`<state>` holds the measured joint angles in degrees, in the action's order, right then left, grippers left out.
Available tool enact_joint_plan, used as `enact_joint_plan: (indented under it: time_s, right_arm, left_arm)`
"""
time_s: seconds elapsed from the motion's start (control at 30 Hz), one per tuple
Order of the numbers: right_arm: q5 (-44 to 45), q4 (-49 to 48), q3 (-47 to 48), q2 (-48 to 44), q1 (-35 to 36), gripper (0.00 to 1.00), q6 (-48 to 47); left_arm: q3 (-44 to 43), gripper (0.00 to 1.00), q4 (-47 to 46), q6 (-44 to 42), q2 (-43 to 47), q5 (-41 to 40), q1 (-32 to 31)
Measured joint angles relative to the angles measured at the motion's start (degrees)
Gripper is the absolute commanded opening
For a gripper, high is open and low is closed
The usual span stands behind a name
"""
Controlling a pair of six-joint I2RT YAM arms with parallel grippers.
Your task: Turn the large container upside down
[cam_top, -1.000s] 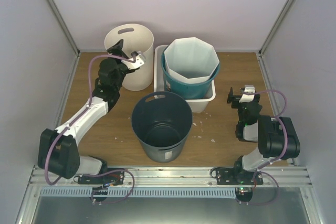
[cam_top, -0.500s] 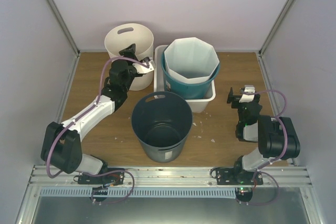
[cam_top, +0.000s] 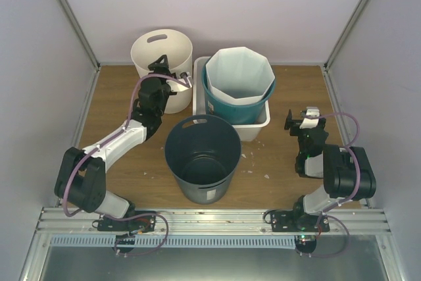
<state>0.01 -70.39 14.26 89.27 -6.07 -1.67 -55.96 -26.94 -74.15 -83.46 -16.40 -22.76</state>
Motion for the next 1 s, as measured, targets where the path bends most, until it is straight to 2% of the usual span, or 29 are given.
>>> enact_joint_plan:
  time_s: [0.1,0.23,0.47,0.7,1.0]
  right_arm:
    - [0.00,0.00,0.00,0.00,0.00,1.00,0.00]
    - [0.00,0.00,0.00,0.00,0.00,1.00,0.00]
    - [0.00,0.00,0.00,0.00,0.00,1.00,0.00]
    - [0.00,0.00,0.00,0.00,0.00,1.00,0.00]
    - [0.00,0.00,0.00,0.00,0.00,1.00,0.00]
  left_arm:
    - [0.94,0.76,-2.97,-1.81,-0.68,-0.70,0.02]
    - [2.25,0.74,-7.43,-4.50,-2.51,-1.99,0.04]
    - [4.17,0.65,-19.39,-10.08,-6.73,-3.61,0.04]
    - [5.29,0.56,-25.31,-13.11,-8.22,-4.68,0.35]
    - [7.41,0.56,-31.50,-15.52,-8.22,-4.07,2.54]
